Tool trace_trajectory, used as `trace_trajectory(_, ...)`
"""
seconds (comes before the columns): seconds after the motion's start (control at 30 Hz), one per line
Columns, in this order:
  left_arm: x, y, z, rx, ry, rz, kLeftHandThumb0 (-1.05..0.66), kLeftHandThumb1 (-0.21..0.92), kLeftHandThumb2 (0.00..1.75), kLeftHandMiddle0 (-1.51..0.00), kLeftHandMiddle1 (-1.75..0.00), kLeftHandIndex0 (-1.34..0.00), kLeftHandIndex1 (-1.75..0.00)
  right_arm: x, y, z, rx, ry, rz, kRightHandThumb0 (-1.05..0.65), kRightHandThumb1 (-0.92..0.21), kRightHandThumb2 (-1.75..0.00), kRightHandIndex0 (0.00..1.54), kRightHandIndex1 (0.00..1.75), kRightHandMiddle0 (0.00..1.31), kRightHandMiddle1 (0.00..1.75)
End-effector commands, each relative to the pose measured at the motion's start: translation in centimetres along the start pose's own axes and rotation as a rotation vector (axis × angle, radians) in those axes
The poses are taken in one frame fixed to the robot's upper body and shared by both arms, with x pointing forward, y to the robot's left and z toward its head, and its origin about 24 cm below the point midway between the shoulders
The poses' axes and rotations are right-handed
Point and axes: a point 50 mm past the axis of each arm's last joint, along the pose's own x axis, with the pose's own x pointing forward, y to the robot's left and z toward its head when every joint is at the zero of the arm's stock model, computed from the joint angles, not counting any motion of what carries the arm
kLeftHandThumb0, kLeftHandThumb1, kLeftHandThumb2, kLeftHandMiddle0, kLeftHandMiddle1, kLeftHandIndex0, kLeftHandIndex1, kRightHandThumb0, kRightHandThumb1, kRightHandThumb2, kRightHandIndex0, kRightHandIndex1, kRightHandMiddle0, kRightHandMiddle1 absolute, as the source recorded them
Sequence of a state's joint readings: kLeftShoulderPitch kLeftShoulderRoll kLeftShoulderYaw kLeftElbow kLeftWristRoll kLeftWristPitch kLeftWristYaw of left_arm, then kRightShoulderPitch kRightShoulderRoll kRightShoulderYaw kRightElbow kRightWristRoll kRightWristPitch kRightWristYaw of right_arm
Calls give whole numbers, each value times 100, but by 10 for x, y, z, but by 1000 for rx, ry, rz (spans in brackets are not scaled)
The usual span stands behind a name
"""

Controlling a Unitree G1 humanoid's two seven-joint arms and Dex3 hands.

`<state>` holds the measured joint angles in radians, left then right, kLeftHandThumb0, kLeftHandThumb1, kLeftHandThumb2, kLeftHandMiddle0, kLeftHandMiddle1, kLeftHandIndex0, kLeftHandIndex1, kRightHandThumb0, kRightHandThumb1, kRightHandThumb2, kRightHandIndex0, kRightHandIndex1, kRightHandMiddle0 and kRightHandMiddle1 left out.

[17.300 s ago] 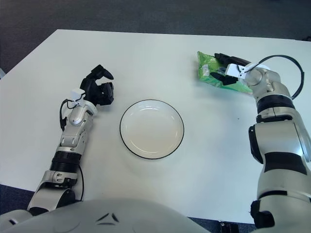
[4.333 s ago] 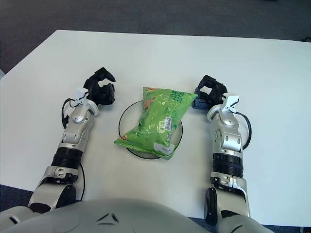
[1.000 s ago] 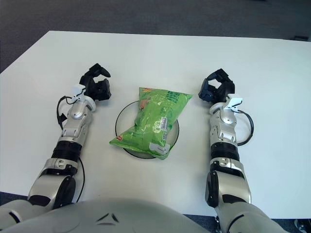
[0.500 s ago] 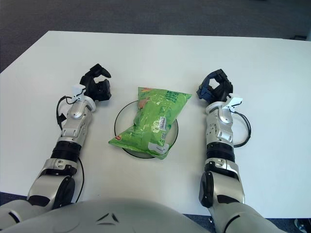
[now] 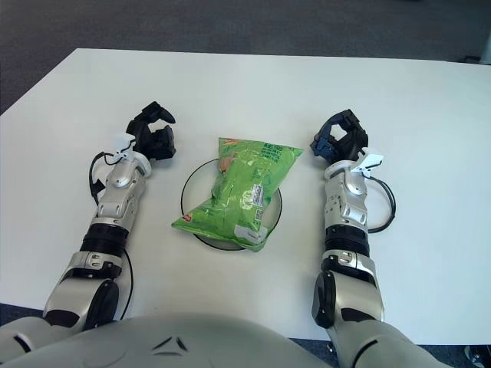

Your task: Put the snack into the plate.

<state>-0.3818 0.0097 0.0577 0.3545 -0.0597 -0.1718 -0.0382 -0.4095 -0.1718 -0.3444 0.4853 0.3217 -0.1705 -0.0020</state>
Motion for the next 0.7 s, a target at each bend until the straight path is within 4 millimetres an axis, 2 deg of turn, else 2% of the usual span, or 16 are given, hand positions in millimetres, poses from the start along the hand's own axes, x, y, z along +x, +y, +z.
trace_trajectory(0.0,-12,4,-17,14,67,16,-49,30,134,-130,-175,-63,-175,-13,-5,-22,-11,91,-24,-51,-24,-141,135,175,68,175)
trace_trajectory(0.33,-14,3,-18,27,78,15,-49,30,134,-132,-175,-63,-175,-14,-7,-22,-36,91,-12,-51,-25,-140,137,175,67,175)
trace_trajectory(0.67,-14,4,-17,73,91,7,-47,36,127,-130,-175,-58,-175,-14,-9,-22,-1,89,-30,-49,-29,-135,134,175,64,175)
